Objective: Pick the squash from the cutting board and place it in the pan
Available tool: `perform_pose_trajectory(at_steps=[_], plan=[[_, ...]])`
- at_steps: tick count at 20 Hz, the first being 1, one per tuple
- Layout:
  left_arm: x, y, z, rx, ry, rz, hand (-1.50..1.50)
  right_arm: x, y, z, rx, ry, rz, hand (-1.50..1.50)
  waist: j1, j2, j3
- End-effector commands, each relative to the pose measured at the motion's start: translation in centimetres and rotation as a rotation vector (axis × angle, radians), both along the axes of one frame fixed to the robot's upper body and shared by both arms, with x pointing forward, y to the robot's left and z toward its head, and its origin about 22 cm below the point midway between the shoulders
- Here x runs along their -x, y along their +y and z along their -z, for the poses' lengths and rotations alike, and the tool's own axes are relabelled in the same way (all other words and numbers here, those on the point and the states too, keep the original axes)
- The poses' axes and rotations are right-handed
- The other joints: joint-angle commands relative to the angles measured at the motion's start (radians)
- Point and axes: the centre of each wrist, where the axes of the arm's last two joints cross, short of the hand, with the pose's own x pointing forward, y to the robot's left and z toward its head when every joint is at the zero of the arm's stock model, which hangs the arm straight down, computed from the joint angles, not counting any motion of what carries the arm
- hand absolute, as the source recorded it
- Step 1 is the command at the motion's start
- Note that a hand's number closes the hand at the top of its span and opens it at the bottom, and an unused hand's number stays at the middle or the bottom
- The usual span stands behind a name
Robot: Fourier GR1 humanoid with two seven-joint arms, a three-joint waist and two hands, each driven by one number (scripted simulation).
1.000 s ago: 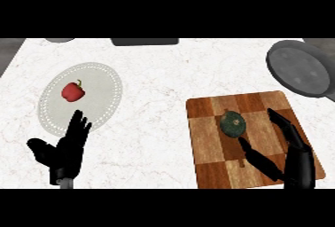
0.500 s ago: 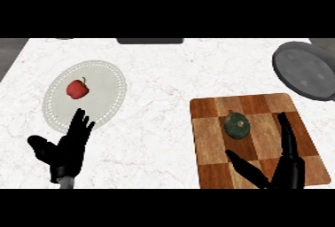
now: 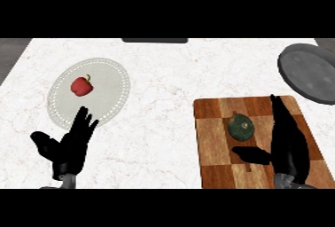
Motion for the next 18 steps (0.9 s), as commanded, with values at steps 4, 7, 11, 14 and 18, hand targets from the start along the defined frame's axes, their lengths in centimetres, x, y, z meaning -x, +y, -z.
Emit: perform_pose_trajectory(at_steps=[4,7,11,14,18], plan=[[1.0,0.5,0.7,0.016,0.064,0.003,0.0,-5.5,1.2,-5.5,0.138,0.301,-0.001,-1.5,0.005,0.001,0.0],[1.2,-0.7,0.2,0.026,0.078,-0.006,0.0,-7.3,2.3,-4.2,0.12,0.294,-0.042,-1.5,-0.007,0.0,0.002],[1.0,-0.1,1.8,0.011,0.076,-0.026,0.0,-8.1,1.4,-4.5,0.144,0.481,-0.035,-1.5,-0.015,0.001,0.001],[0.3,-1.6,1.0,0.009,0.072,-0.018,0.0,-9.0,1.5,-2.1,0.092,0.604,-0.104,-1.5,-0.012,0.003,0.002],[0.6,-0.5,1.4,0.011,0.068,-0.023,0.0,-7.7,1.7,-2.6,0.081,0.629,-0.111,-1.5,-0.02,-0.001,0.001]])
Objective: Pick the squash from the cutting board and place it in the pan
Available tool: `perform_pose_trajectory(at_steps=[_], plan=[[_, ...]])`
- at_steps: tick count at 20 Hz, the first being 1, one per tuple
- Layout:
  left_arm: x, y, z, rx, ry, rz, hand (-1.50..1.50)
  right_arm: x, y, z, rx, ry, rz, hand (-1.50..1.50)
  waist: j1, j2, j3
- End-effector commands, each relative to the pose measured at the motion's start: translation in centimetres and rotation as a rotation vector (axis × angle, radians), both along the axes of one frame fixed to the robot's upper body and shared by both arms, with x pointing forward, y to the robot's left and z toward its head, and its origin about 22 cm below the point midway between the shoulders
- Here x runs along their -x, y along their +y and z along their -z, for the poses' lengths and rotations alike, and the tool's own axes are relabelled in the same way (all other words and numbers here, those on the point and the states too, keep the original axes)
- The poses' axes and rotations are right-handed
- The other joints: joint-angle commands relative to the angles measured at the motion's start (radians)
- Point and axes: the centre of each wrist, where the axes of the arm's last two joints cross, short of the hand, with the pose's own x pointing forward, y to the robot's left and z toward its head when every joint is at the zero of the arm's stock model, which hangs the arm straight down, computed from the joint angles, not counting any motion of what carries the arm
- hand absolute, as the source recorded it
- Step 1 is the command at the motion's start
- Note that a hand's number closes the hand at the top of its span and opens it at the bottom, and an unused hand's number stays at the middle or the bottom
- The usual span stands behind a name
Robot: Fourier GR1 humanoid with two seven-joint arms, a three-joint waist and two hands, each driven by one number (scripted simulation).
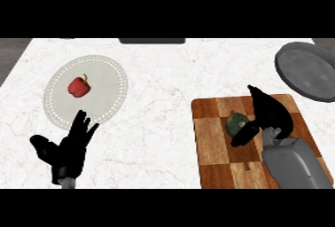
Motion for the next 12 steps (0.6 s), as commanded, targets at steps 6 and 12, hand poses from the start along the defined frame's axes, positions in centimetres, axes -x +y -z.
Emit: perform_pose_trajectory(at_steps=[6,12], plan=[[0.7,-1.4,-0.6,-0.002,0.037,0.008,0.0,0.8,0.0,0.7,0.002,0.01,0.039,-1.5,-0.002,0.004,-0.006],[1.1,0.3,1.4,0.029,0.036,0.01,0.0,0.5,1.2,2.2,0.035,-0.046,0.021,-1.5,0.0,0.005,-0.006]])
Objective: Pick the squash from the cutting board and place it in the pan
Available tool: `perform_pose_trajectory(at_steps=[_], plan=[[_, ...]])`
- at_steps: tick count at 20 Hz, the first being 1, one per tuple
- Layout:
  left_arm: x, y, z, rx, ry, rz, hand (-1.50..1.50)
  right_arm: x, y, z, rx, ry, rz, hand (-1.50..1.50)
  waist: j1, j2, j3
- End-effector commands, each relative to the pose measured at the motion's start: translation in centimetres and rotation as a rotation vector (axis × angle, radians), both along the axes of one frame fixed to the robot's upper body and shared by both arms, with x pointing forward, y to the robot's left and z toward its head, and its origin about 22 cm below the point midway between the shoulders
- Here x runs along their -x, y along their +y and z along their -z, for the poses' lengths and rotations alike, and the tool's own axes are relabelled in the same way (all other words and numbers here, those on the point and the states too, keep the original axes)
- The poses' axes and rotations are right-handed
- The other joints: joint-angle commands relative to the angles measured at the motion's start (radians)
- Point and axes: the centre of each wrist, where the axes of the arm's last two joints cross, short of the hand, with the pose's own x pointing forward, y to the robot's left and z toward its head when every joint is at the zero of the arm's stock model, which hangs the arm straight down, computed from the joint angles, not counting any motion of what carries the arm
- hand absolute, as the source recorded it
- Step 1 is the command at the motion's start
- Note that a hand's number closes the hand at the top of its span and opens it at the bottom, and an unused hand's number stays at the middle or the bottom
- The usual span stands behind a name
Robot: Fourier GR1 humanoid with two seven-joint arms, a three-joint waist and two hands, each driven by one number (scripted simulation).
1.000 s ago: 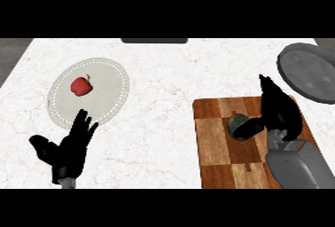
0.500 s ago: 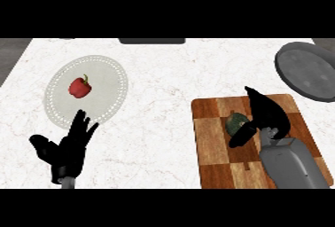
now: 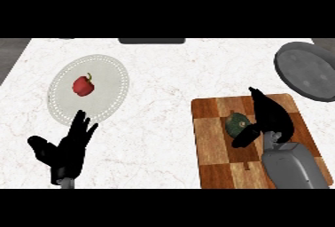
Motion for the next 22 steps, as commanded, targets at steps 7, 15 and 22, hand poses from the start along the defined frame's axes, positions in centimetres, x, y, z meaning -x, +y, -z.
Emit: perform_pose_trajectory(at_steps=[7,15,22], plan=[[1.7,-1.2,0.8,0.012,0.049,0.007,0.0,-0.4,-1.7,2.1,0.039,0.03,0.054,-1.5,0.001,0.004,-0.005],[0.7,-0.6,1.1,0.002,0.06,0.012,0.0,0.7,0.3,4.6,0.065,-0.074,-0.123,1.5,0.0,0.005,-0.005],[-1.3,-0.7,1.1,0.004,0.047,0.002,0.0,1.2,1.4,7.0,0.07,-0.097,-0.105,1.5,-0.002,0.005,-0.005]])
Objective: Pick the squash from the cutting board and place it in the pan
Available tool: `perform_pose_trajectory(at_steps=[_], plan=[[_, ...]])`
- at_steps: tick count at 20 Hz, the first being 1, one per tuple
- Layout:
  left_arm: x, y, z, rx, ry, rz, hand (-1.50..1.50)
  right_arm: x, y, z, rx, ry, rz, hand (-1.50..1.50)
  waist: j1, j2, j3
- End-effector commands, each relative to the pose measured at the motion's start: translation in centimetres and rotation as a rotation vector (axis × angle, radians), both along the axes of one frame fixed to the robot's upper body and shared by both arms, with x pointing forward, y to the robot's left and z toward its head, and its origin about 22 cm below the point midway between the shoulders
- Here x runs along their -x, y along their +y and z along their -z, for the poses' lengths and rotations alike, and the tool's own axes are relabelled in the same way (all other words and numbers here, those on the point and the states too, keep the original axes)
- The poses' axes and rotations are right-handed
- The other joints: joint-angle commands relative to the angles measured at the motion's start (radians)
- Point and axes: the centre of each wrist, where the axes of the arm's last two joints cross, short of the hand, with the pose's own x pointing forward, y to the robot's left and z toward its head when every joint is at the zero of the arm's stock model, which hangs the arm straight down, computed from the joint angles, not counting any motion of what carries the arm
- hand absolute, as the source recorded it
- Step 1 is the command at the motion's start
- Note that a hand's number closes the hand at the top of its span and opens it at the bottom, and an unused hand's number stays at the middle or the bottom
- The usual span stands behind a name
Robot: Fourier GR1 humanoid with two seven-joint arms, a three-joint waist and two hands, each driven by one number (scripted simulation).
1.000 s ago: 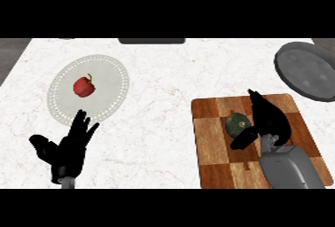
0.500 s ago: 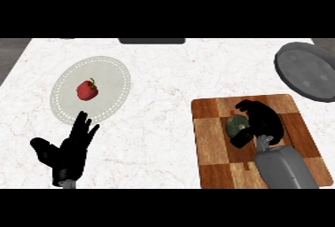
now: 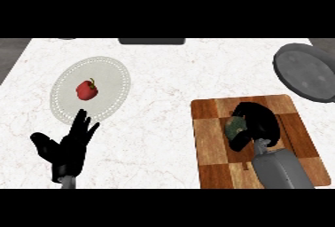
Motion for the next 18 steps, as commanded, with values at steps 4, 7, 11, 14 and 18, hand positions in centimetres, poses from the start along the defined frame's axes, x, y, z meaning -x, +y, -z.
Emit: perform_pose_trajectory(at_steps=[4,7,11,14,18], plan=[[0.7,0.6,0.9,0.01,0.042,0.006,0.0,2.5,-1.8,1.4,0.025,0.083,-0.468,1.5,0.0,0.013,0.002],[0.2,-0.3,1.0,0.009,0.036,-0.023,0.0,3.8,-3.2,0.4,0.047,0.113,-0.714,1.5,-0.016,0.011,0.002],[1.0,0.9,0.6,0.025,0.052,-0.019,0.0,4.2,-6.6,-3.1,0.117,-0.105,-0.75,1.5,-0.01,0.01,0.002],[0.4,0.3,0.6,0.006,0.038,-0.018,0.0,3.3,-7.4,-6.4,0.151,-0.303,-0.727,1.5,-0.012,0.01,0.002],[0.4,1.5,0.5,0.005,0.04,-0.04,0.0,5.2,-7.6,-9.4,0.087,-0.549,-0.58,1.5,-0.031,0.006,0.001]])
